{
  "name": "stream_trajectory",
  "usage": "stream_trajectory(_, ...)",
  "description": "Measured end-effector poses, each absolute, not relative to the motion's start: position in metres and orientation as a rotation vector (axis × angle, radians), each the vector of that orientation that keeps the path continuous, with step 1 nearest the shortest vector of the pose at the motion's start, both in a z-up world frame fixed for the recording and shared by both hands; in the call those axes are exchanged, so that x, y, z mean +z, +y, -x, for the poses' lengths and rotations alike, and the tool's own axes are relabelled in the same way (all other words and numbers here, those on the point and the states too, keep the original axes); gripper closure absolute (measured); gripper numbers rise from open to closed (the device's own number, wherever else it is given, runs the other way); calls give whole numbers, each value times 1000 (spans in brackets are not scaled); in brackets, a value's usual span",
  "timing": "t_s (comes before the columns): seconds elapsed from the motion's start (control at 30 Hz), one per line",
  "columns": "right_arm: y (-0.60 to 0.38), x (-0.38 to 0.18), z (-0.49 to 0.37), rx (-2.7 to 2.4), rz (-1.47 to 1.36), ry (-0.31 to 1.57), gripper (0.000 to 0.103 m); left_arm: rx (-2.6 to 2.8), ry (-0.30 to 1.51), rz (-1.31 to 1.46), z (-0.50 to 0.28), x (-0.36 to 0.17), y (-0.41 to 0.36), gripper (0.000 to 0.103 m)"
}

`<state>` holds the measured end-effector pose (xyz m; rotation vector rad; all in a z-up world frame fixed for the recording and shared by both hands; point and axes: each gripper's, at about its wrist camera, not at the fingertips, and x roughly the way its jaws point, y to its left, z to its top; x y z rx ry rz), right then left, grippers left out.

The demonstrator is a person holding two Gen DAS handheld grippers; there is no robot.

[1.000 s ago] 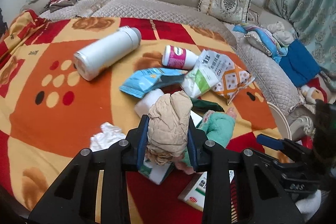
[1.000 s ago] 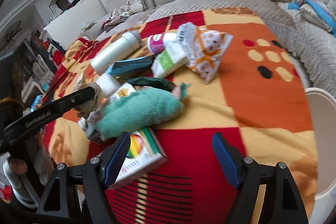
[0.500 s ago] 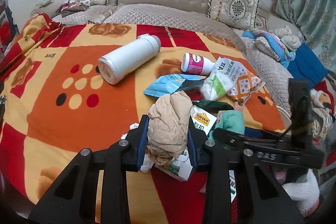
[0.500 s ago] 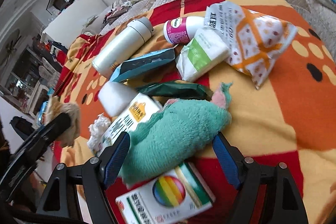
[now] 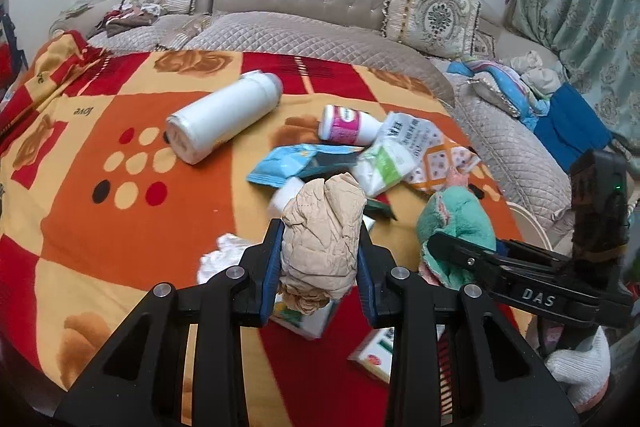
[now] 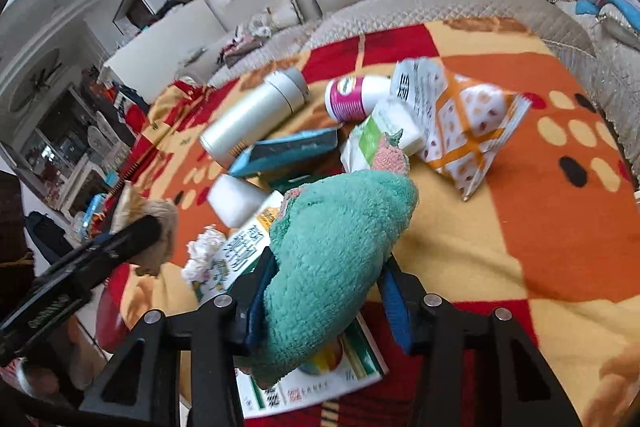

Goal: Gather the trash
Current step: 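Carry the cloth and towel over the white bin and release both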

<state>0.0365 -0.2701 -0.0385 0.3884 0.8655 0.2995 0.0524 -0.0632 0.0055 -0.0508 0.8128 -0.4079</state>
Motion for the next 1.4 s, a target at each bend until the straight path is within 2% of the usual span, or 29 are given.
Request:
stream_trajectory(0.73,-330,-20,34,170,-300,794,55,-530,797,-23,-17,15,-148,72)
stream_trajectory(1.4,-435,-27,91,-39,-326,790,55,-724,815,-105,16,15,-268,72)
